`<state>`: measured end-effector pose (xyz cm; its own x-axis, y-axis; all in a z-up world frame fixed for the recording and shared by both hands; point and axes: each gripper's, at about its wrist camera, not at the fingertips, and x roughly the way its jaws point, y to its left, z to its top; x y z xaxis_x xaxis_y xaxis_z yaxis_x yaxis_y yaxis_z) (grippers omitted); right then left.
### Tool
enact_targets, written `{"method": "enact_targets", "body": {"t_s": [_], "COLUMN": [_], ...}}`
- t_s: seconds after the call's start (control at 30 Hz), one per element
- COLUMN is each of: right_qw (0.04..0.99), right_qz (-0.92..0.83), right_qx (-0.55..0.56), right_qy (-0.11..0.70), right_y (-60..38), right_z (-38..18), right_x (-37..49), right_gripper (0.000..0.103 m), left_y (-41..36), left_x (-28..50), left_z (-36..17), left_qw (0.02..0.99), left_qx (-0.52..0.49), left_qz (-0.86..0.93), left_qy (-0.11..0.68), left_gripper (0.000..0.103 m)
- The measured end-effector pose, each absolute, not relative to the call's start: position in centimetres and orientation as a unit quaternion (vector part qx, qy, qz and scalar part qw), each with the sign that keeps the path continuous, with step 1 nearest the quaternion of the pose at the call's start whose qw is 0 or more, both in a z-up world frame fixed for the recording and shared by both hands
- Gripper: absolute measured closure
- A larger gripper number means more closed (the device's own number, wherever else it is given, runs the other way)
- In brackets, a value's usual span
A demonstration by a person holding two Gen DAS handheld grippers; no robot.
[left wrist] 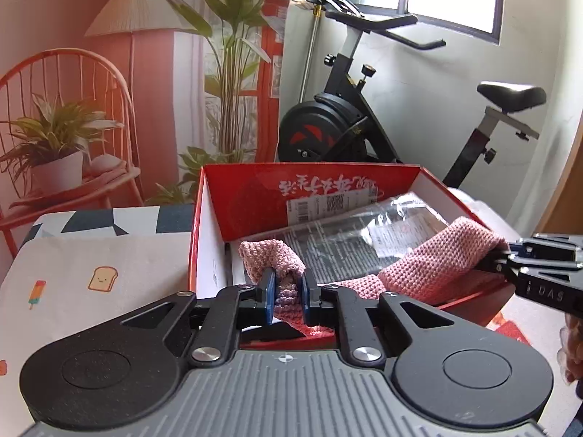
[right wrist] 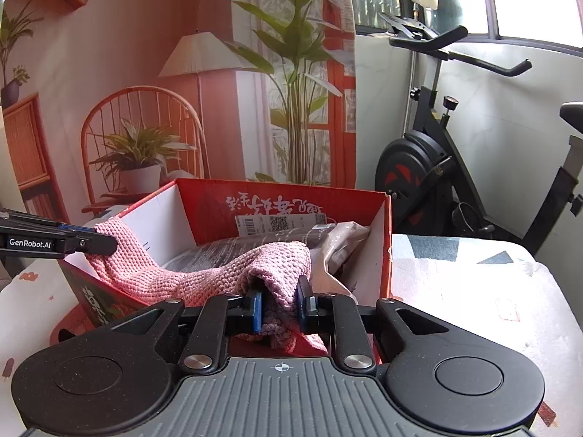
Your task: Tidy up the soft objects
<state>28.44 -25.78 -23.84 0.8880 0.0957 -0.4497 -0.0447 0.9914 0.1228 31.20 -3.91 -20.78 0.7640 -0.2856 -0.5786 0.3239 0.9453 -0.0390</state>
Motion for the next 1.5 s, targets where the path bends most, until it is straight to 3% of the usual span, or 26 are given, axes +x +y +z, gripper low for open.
{"method": "enact_targets", "body": {"t_s": [0.17,0.23,0.27,0.33,0.43,0.53,0.6,0.7,1.0,1.5], "right_qw": [0.969,0.97,0.97,0.971,0.973,0.976,0.978,0.979,0.975,0.965], "right_qz": [0.034,0.032,0.03,0.025,0.01,0.008,0.001,-0.004,-0.027,0.034], "right_qx": [0.052,0.05,0.049,0.045,0.03,0.028,0.03,0.049,0.104,0.075], "right_qy": [0.237,0.237,0.237,0.235,0.227,0.214,0.206,0.197,0.194,0.251], "right_y": [-25.5,-25.4,-25.3,-25.2,-24.9,-24.6,-24.3,-24.1,-22.5,-16.9], "right_z": [-23.9,-23.8,-23.8,-23.5,-23.1,-22.6,-22.4,-22.2,-24.6,-30.1], "right_x": [28.2,27.9,27.7,27.2,26.1,24.5,23.3,21.6,16.4,13.8], "right_gripper": [0.082,0.082,0.079,0.069,0.042,0.03,0.015,0.001,0.0,0.001], "left_y": [-4.0,-4.0,-3.9,-3.8,-3.7,-3.4,-3.0,-2.4,-0.5,1.1], "left_x": [31.0,30.9,30.7,30.2,29.5,28.6,27.9,26.7,22.3,17.4], "left_z": [-20.8,-20.5,-20.3,-19.9,-19.5,-19.3,-19.2,-19.4,-21.6,-26.9], "left_qw": [0.939,0.94,0.942,0.944,0.944,0.944,0.943,0.942,0.936,0.934], "left_qx": [0.04,0.044,0.043,0.039,0.039,0.04,0.038,0.03,-0.004,-0.042], "left_qz": [-0.165,-0.159,-0.159,-0.161,-0.161,-0.163,-0.168,-0.169,-0.167,-0.128], "left_qy": [0.301,0.297,0.292,0.286,0.286,0.283,0.284,0.289,0.311,0.332], "left_gripper": [0.079,0.053,0.049,0.047,0.043,0.039,0.036,0.028,0.024,0.024]}}
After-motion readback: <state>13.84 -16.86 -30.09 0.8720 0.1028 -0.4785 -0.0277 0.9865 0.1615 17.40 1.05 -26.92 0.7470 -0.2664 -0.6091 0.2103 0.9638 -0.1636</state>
